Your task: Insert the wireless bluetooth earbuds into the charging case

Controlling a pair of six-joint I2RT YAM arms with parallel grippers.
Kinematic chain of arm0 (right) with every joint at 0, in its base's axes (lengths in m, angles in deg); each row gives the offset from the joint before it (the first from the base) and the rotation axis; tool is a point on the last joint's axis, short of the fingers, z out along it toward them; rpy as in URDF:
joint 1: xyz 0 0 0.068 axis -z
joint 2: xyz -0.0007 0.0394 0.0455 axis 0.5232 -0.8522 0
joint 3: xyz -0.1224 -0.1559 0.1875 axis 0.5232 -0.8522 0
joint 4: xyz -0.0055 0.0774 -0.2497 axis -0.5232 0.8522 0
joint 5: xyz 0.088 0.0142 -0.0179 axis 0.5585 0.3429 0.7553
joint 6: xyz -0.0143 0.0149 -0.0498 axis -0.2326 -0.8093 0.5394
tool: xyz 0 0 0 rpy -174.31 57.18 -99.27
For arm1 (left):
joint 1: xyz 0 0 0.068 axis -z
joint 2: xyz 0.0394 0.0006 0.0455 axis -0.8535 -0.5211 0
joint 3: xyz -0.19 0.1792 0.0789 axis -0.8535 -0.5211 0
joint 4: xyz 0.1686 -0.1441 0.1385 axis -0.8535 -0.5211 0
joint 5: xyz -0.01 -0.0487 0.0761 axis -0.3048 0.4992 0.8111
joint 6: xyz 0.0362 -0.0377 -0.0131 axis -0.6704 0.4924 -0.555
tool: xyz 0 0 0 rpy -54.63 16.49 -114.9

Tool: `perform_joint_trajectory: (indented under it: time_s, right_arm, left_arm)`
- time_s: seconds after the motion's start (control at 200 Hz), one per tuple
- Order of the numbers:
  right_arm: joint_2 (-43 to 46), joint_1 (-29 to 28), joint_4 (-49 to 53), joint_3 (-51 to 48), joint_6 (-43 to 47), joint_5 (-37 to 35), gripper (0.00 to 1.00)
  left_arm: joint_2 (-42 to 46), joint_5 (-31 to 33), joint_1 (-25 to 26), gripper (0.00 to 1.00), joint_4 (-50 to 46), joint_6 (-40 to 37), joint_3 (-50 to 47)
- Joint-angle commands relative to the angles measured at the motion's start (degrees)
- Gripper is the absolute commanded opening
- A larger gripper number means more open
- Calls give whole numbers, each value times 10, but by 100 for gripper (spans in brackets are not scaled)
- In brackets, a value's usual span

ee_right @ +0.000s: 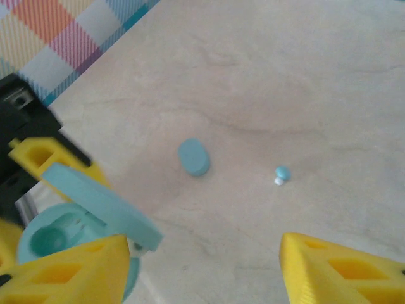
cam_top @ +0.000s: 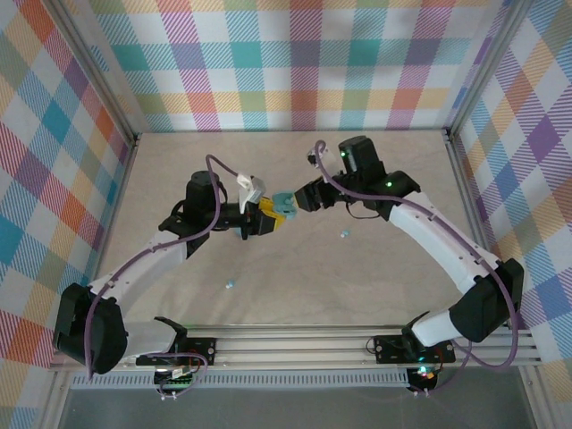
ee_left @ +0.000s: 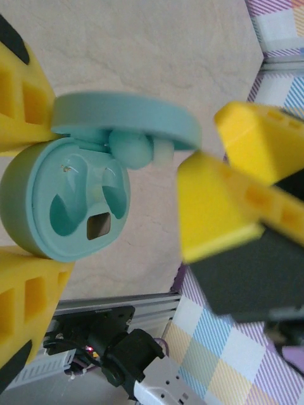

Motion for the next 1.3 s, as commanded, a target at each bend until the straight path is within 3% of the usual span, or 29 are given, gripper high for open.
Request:
perform_joint_trajectory:
  time_s: [0.0,0.24,0.405,0.66,0.92,1.135,1.295]
  right_arm:
    - [-14,1,4,22,-18,1,64]
    - [0,1,30,13,-82,58,62]
    - [37,0,41,-16,-138,48,56]
    - [85,-1,-58,-116,-289,62,50]
    - [23,-1,-163,-151,-348,109,51]
    - [-32,-1,-266,-168,-390,150,53]
    - [-63,0,-282,-167,-397,143,48]
  left_arm:
    - [13,-15,10,2,14,-12,-9]
    - [9,18,22,2,34,-15,-19]
    - [5,38,22,2,42,-7,-21]
    - [-3,86,23,2,52,14,-26]
    - [-9,138,29,2,-13,-21,-16]
    - [-31,135,31,2,-3,-30,-32]
    - [-39,126,33,2,8,-32,-31]
